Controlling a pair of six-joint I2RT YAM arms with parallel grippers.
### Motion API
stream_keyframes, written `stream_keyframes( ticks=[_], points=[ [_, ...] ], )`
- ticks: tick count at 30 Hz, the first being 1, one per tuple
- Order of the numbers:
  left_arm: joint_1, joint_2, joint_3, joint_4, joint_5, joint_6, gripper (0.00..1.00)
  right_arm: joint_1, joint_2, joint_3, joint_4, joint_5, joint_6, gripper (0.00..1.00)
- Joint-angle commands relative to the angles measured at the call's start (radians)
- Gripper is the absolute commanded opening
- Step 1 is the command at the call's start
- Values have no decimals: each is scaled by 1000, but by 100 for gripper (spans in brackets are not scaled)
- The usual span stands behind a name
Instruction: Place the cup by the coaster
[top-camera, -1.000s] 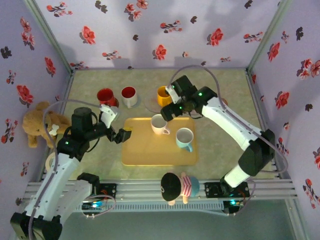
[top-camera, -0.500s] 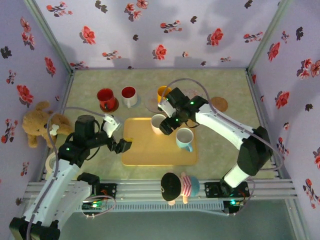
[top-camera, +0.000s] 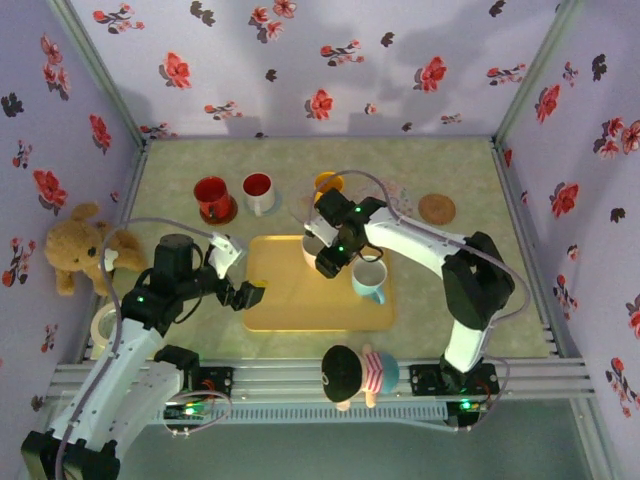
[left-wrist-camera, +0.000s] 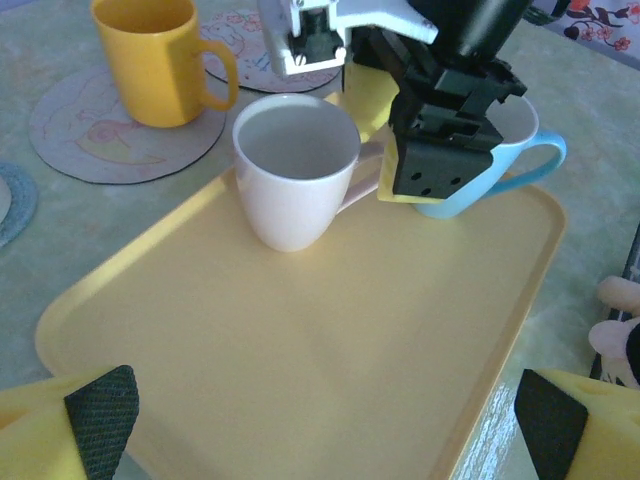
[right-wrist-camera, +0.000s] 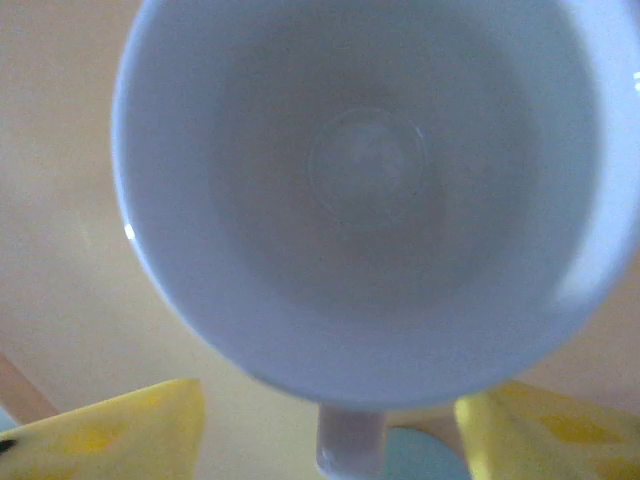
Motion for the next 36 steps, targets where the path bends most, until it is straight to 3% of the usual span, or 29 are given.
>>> stream_keyframes(
  ticks=[1,29,36],
  points=[
    [-7,-8,-9,28,0,-19,100,9,31,18,8,-12,-11,60],
    [-6,-12,-13,41,-30,-19,100,25,26,11,70,81,29,23],
    [-6,-12,18,37,-37,-17,100,24,-23,14,70,77,47,8]
  ],
)
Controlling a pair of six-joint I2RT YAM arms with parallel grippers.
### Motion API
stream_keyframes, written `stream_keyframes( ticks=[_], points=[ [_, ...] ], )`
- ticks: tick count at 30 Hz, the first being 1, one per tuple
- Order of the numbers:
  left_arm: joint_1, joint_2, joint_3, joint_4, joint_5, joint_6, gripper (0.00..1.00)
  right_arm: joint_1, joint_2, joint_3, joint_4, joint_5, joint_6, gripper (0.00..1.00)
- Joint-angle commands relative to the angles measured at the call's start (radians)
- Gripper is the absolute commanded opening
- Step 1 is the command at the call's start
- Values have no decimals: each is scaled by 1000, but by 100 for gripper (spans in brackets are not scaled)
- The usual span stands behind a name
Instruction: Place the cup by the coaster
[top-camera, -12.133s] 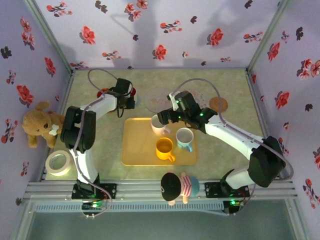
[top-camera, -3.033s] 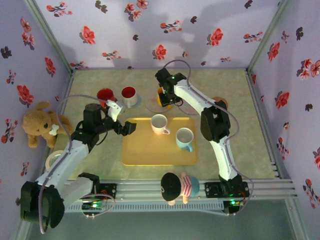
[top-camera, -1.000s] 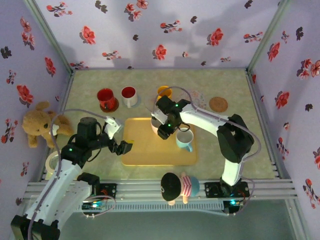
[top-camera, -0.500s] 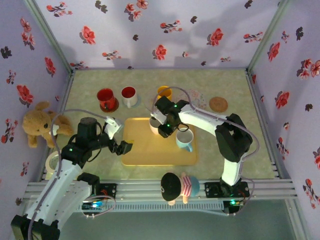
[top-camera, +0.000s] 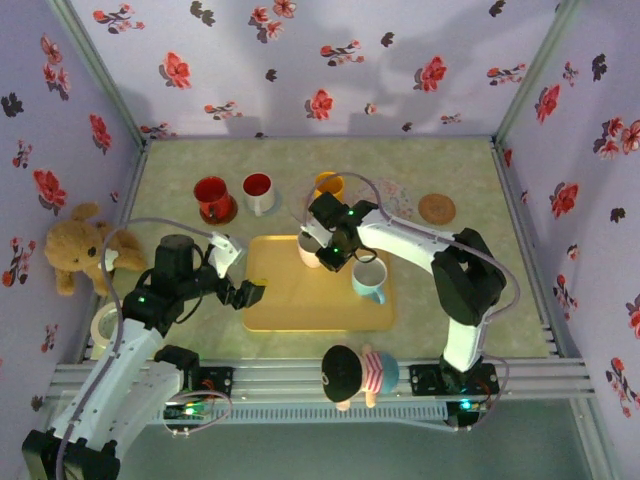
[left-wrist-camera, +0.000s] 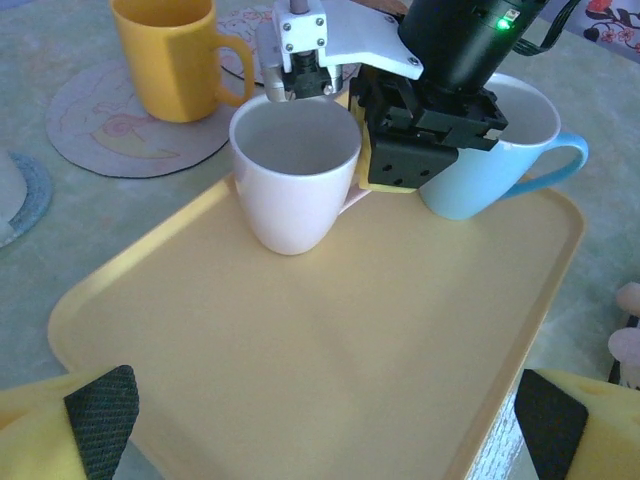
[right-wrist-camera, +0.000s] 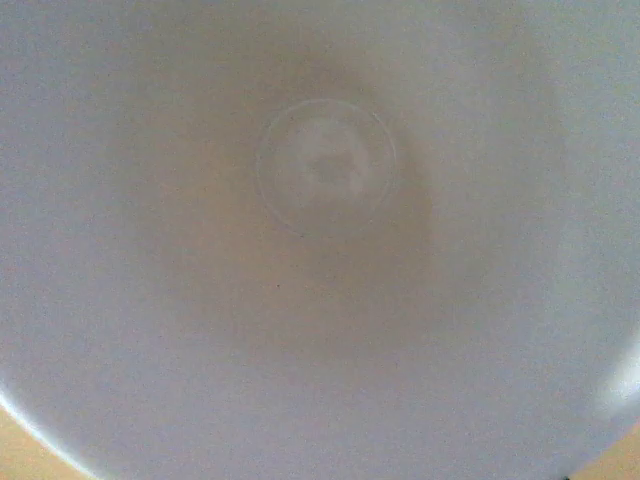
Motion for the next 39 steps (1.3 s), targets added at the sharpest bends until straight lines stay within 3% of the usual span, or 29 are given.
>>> stream_keyframes(
  ticks=[1,4,16,27,39],
  points=[
    [-6,-11,38,10,-13,3,100,7,-68,18,5,5,29,6],
    [-6,-11,65,-32,-27,34,100,6,-94,21,-6,3,34,0],
    [-9,14,174,-10,-21,37,100,-14,-229,56,-11,-11,111,0],
    [-15,150,180,279,-22,-25,100,-123,-320,94,-36,1,156,0],
    [-38,314,195,423,-10,-18,100,-302,-332,68,-72,131,213,0]
  ],
)
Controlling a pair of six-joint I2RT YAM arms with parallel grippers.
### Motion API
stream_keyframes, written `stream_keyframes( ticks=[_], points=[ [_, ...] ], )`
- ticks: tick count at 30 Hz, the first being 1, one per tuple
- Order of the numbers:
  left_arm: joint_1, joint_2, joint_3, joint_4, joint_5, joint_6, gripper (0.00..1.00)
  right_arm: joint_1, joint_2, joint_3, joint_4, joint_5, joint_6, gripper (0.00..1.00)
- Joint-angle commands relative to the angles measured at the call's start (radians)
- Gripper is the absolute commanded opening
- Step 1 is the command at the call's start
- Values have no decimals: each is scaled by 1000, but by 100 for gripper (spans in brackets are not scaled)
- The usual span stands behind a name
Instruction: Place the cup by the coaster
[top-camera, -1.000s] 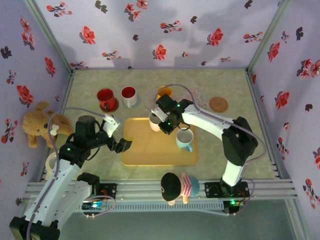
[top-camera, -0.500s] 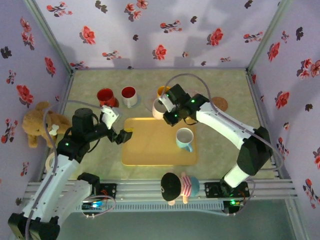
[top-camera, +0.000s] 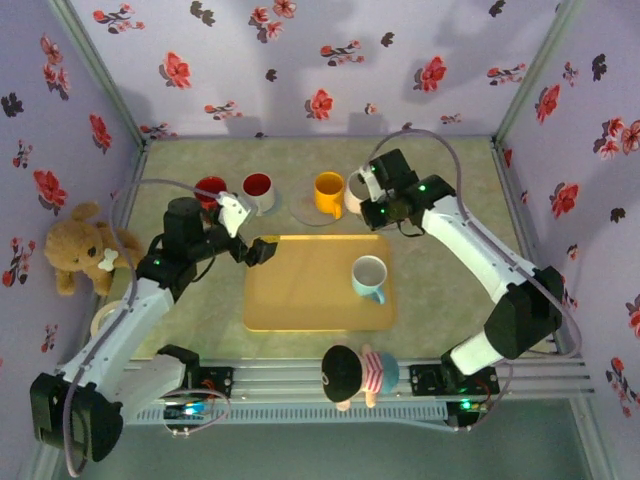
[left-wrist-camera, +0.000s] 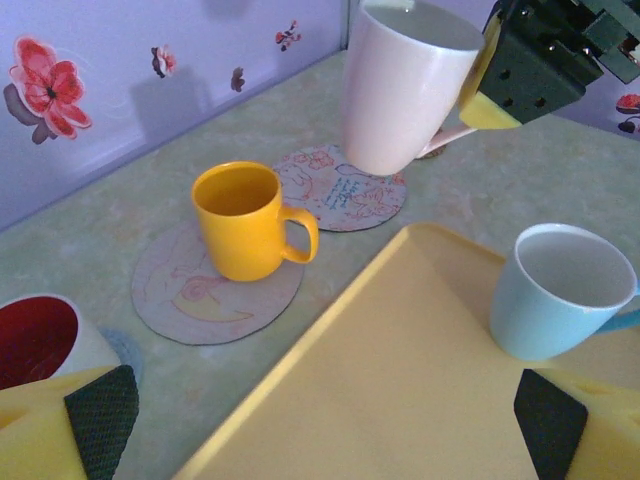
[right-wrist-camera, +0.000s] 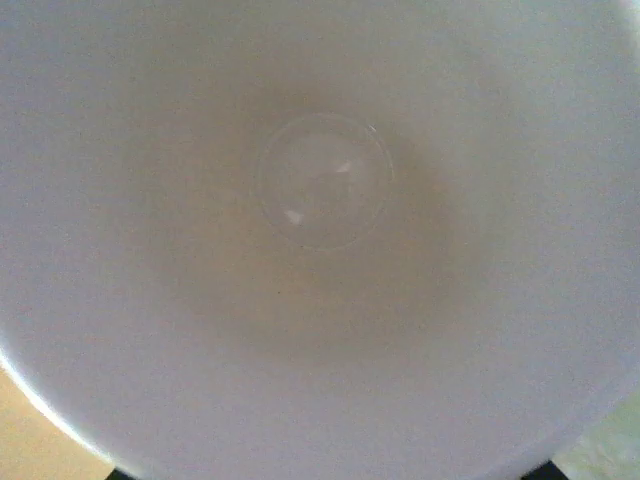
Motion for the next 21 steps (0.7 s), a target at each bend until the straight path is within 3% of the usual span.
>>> stream_keyframes(
  ticks=[1,11,21],
  points=[
    [-14,27,26,84,12,-11,100,-51,-6,20,10,51,39,0],
    [-22,138,23,131,15,1,100,-158,189,68,17,101,71,0],
    [-27,220,12,168,17,-17,100,-197,399,211,14,120,100,0]
  ],
)
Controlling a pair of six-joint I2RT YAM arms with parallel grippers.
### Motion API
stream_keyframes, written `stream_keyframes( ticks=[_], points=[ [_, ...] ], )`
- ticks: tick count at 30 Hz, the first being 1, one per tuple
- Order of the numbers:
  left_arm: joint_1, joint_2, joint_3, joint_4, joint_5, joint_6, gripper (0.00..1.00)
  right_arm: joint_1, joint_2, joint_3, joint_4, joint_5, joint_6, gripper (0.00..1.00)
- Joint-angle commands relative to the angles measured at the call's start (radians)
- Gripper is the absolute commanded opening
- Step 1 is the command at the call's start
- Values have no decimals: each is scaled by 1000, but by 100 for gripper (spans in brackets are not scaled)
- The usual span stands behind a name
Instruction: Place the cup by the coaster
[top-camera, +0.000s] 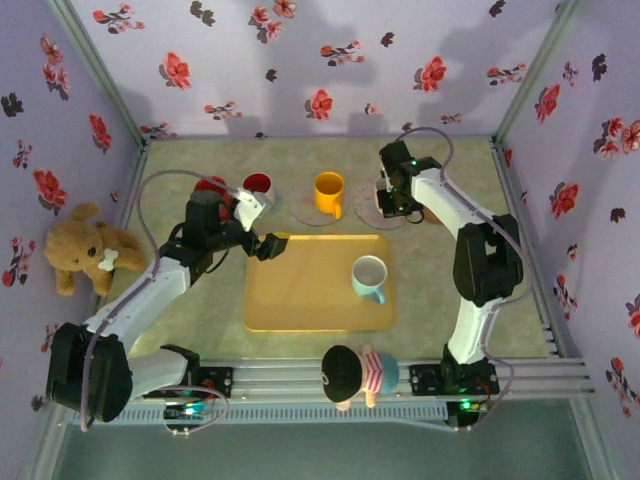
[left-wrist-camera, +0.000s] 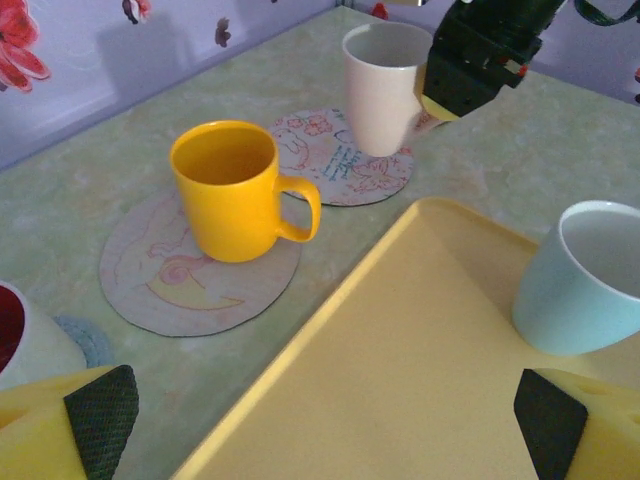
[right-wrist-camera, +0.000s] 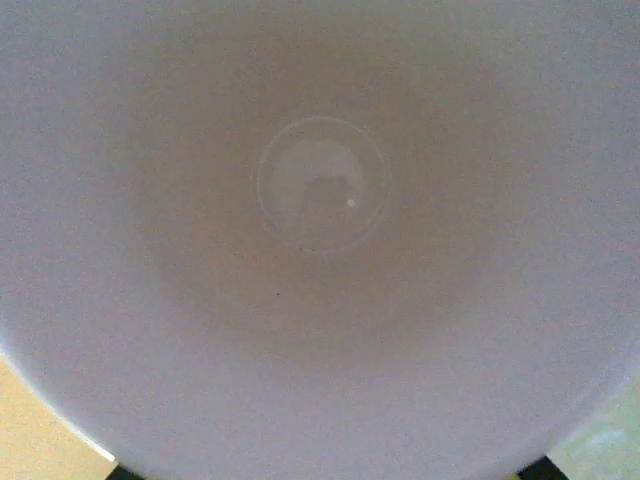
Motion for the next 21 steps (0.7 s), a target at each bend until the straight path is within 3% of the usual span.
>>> stream_keyframes(
  ticks=[1,12,18,21],
  points=[
    [-9,16,12,44,17,-16,100,-17,41,82,32,30,24,0],
    [-11,60,31,7,18,-13,100,-38,125,120,97,1,42,0],
    [-10,62,36,12,17,-26,100,-36,125,99,114,-6,49,11],
    [-11,59,39,0,13,-19,100,-35,115,69,129,-7,63,22]
  ],
)
